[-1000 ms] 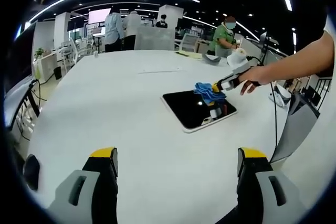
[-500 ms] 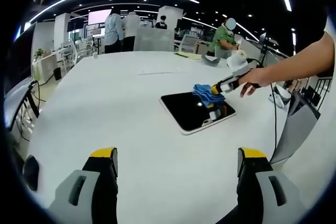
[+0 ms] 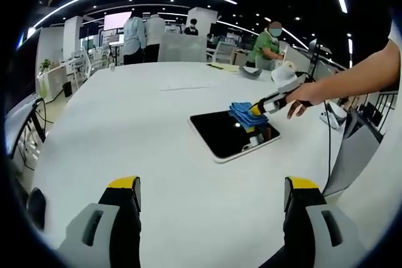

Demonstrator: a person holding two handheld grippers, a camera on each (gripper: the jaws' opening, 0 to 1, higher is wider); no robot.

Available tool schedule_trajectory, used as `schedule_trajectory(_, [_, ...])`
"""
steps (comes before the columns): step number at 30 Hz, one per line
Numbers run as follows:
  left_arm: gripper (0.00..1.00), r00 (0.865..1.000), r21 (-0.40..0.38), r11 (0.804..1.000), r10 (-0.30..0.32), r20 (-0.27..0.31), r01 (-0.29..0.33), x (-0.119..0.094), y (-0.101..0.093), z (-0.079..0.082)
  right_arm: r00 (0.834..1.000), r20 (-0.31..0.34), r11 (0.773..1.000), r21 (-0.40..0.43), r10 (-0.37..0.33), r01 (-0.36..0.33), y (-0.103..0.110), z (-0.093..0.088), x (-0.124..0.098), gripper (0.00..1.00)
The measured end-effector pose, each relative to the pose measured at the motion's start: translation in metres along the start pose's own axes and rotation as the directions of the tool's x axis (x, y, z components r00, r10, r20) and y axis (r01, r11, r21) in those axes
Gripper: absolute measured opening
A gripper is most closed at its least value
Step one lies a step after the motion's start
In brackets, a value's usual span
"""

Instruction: Wipe the mirror surface with the cleaning cloth until all visible marks leave the cleaned area.

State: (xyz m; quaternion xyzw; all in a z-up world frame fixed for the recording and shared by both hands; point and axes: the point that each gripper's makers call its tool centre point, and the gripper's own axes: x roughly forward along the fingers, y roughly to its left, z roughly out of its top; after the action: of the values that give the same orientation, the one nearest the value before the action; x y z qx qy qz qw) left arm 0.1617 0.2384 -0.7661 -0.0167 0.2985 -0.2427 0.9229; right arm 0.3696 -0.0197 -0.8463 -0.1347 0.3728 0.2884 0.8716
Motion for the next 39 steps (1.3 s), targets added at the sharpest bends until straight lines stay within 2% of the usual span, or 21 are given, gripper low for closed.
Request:
schedule_trajectory(14, [0.96,1.0,0.004,1.0,-0.001,-0.001,0.001,-0.006,-0.002,-0.004,1.0,0.006,1.0,-0.004,0.004,-0.004,0.008,-0.006,-0.004,0.19])
schedule_trajectory(26, [0.96,1.0,0.007,1.0,-0.01,0.0,0.01,-0.008,-0.009,-0.007,1.0,0.007,1.0,-0.021,0.009,-0.009,0.022,-0.013,-0.016,0.19])
schedule_trajectory(39, [0.96,1.0,0.006,1.0,-0.007,0.005,0.007,-0.017,-0.015,-0.014,1.0,0.011,1.0,-0.003,-0.01,0.01,0.03,-0.022,-0.026,0.18])
